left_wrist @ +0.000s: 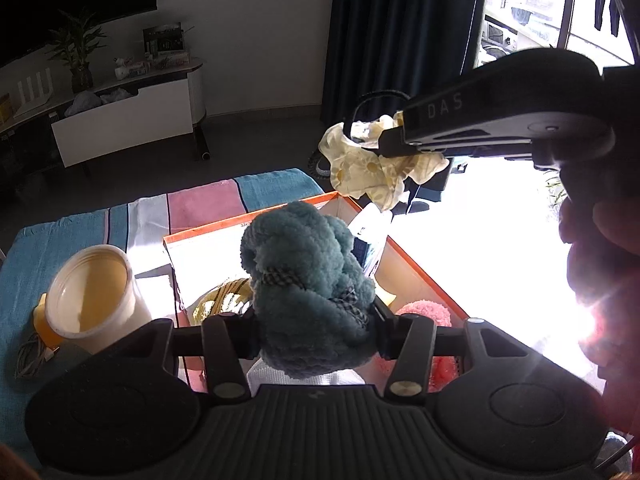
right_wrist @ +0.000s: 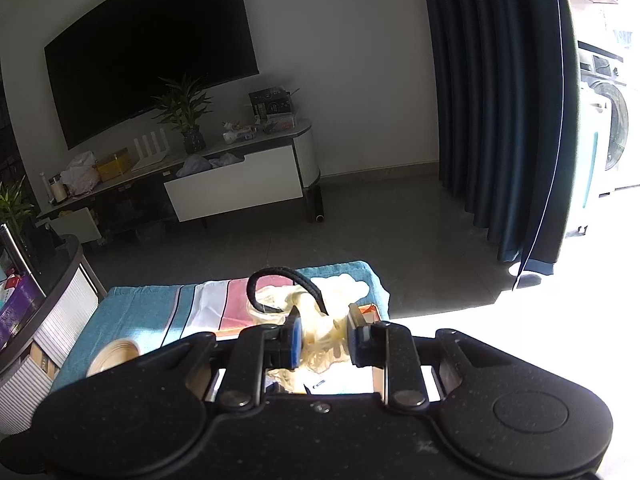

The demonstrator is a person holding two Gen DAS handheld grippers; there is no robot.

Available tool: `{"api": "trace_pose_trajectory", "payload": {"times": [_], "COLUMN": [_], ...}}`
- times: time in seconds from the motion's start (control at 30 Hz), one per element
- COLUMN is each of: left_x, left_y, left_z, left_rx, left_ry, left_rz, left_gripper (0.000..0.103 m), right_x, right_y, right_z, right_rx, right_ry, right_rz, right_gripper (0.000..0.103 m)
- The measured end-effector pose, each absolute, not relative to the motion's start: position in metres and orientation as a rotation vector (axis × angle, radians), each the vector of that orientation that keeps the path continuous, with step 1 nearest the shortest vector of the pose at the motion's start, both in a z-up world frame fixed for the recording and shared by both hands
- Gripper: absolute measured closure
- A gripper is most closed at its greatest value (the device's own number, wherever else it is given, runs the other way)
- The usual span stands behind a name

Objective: Organize soft objects
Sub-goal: 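Open both tools to drop the blue toy and cream glove into the box, then withdraw both tools from the box back over the table cloth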

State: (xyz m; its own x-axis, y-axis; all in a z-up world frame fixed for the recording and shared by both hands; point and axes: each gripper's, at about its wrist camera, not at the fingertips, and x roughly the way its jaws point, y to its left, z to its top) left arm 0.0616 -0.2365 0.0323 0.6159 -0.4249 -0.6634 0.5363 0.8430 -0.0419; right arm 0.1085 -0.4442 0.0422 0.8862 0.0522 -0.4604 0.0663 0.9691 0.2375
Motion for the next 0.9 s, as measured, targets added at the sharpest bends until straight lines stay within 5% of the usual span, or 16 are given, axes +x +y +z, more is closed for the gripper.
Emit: {"api": "trace_pose_trajectory", "payload": {"times": [0.07, 0.2, 0.43, 0.7, 0.9], "left_x": [0.063, 0.062, 0.059, 0.053, 0.046], "left_y": [-0.241, -0.244, -0.234, -0.218, -0.202], "left_z": [0.032, 0.031, 0.036, 0.047, 0.059], "left_rx": [0.166, 0.156, 0.125, 0.087, 0.063], "left_ry": [0.721, 0.717, 0.712, 0.705, 0.678], "left_rz": [-0.568, -0.603, -0.586, -0.558, -0.539], "left_gripper": [0.042, 0.021, 0.018, 0.017, 0.017], "right_x": [0.119, 0.138, 0.136, 0.146, 0.131], "right_y": [-0.444, -0.447, -0.445, -0.456, -0.446], "right_z": [0.04, 0.035, 0.036, 0.048, 0.065], "right_rx": [0.245, 0.254, 0.268, 0.338, 0.306], "right_ry": [0.487, 0.492, 0.497, 0.516, 0.488], "right_rz": [-0.003, 0.016, 0.022, 0.062, 0.031], "right_gripper": [0.072, 0.049, 0.045, 0.028, 0.028]}}
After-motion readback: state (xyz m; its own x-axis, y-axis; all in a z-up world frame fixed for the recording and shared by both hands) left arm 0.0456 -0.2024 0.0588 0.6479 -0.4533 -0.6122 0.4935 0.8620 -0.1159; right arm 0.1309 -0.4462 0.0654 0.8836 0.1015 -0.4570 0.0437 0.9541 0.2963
